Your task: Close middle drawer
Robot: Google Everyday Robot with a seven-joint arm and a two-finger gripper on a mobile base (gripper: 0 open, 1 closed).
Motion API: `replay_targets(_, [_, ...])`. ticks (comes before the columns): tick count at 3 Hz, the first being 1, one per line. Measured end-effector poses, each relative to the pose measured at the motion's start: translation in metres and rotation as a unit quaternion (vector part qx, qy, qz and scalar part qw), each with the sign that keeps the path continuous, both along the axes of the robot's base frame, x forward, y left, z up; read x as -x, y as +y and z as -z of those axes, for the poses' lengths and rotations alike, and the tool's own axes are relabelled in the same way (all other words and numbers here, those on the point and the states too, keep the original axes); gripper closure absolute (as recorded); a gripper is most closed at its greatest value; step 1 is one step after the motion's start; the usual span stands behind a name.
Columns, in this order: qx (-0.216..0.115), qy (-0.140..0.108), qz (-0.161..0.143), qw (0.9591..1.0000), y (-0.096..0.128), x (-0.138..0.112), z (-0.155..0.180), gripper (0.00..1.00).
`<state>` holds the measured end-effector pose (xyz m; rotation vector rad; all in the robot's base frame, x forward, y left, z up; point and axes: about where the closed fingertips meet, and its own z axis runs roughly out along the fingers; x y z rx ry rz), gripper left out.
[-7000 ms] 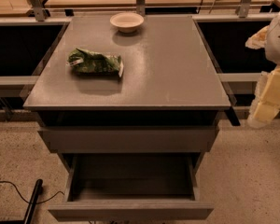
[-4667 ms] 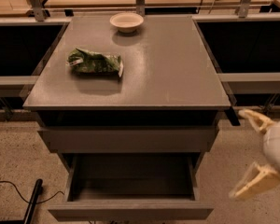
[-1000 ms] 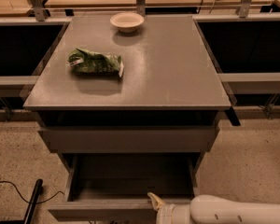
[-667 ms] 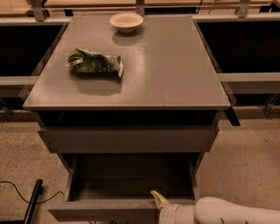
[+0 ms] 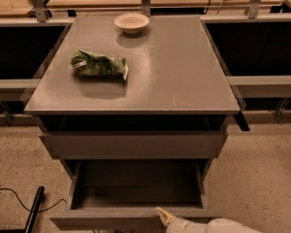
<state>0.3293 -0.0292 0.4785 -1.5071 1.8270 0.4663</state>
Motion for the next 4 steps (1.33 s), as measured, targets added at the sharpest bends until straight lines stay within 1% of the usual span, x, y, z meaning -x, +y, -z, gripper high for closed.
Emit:
replay_targets(1, [0.004, 0.0, 0.012, 0.9999, 0.002, 0.011, 0.011, 0.47])
replay_targets(2, [0.006, 0.006, 0.027, 0.9996, 0.004, 0.002, 0.035, 0.7])
replay_targets(3, [0.011, 0.004, 0.034, 0.9994, 0.012, -0.016, 0.053, 0.93])
replay_targets(4, [0.016, -0.003, 0.043, 0.999, 0.018, -0.038, 0.063, 1.0])
